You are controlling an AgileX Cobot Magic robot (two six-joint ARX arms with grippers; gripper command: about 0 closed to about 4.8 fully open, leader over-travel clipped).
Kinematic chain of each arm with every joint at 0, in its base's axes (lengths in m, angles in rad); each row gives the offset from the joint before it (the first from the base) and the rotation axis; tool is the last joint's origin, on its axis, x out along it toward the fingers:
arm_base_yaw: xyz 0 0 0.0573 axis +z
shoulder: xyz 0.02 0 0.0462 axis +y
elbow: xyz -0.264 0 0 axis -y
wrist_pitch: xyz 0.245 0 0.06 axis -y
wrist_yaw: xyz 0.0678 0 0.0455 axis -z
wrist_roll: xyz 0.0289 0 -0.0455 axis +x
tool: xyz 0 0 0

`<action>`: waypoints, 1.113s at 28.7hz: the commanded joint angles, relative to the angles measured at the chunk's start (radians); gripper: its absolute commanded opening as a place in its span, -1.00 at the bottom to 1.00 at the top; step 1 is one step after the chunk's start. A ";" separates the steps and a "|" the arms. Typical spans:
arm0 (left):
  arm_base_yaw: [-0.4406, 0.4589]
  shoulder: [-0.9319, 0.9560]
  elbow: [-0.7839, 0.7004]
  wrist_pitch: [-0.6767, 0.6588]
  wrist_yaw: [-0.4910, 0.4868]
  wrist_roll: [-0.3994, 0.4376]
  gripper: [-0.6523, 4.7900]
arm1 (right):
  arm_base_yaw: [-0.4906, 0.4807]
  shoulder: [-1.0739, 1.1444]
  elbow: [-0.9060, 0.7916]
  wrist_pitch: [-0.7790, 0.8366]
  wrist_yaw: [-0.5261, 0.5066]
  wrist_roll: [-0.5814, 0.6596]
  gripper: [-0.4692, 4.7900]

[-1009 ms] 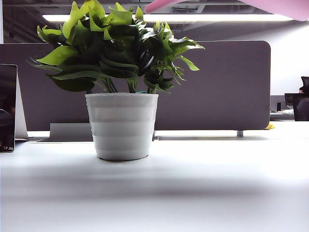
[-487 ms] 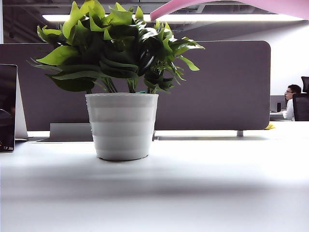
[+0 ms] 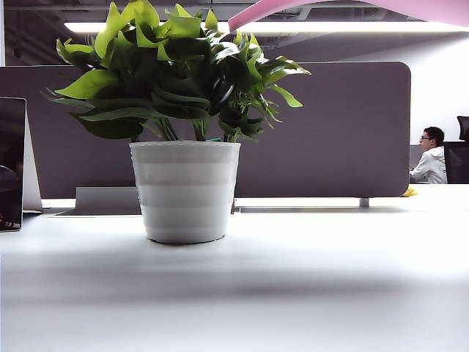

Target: Pick up the watering can from the table, water the potted plant, and put the can back.

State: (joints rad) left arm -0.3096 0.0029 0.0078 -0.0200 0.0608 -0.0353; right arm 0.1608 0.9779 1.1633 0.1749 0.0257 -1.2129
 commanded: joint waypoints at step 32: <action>0.000 0.001 0.001 0.006 0.000 0.001 -0.78 | -0.009 -0.098 0.013 -0.129 0.163 0.367 -0.54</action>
State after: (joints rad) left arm -0.3096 0.0032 0.0078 -0.0200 0.0608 -0.0349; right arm 0.1535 0.8989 1.1629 -0.0284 0.1810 -0.8989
